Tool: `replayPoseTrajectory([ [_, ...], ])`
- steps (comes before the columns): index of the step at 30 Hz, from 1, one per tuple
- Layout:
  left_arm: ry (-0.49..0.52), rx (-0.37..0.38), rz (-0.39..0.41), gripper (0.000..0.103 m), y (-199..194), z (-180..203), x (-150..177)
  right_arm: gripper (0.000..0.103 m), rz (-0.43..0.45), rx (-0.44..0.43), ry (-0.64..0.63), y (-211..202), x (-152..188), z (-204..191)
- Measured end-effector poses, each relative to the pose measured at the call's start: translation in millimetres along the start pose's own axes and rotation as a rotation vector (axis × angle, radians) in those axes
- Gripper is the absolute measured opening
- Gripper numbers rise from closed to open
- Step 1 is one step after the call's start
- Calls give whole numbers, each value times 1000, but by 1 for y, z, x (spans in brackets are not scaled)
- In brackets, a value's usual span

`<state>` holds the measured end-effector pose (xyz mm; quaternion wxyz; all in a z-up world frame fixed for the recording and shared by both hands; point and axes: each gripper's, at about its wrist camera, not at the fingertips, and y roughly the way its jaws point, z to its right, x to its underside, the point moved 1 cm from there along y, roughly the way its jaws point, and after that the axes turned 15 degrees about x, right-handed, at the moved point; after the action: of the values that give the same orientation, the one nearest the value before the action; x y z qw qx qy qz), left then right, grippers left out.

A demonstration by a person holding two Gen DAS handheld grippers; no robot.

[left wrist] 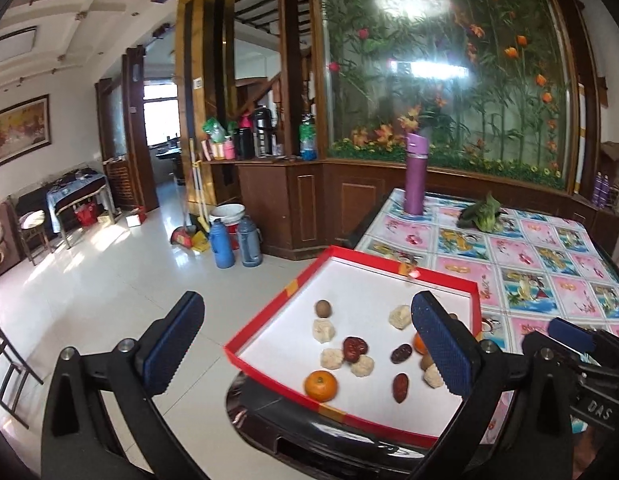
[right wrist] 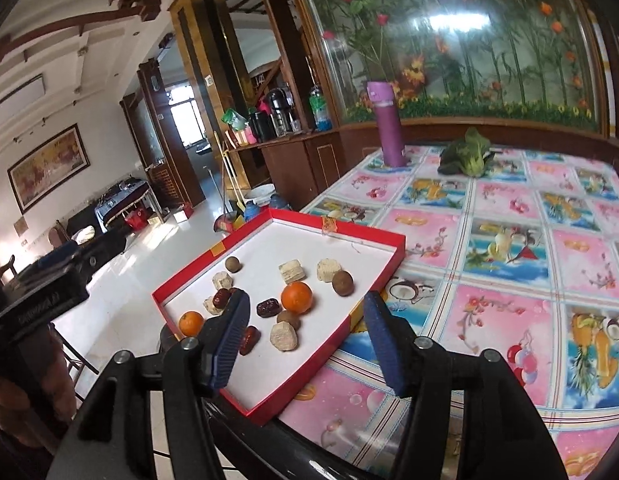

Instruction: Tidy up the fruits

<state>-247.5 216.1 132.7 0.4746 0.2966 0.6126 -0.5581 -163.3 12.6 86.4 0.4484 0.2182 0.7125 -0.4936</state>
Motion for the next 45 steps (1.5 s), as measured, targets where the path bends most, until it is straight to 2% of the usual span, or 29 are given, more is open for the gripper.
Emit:
replayPoseTrajectory([
  [4,-35,-40,-39,103,-7,-11,-3,66,52,-8,-27,-20,-1,-9],
  [13,-9,-137,-8,103,-15,-12,-2,75,116,-52,-54,-47,-4,-24],
  [28,-2,-132,-12,103,-19,-10,2,76,108,-48,-61,-45,2,-28],
  [36,48,-133,-23,103,-24,-4,3,76,126,-40,-74,-48,0,-31],
  [45,8,-150,-10,103,-29,-10,7,76,128,-34,-65,-51,0,-33],
])
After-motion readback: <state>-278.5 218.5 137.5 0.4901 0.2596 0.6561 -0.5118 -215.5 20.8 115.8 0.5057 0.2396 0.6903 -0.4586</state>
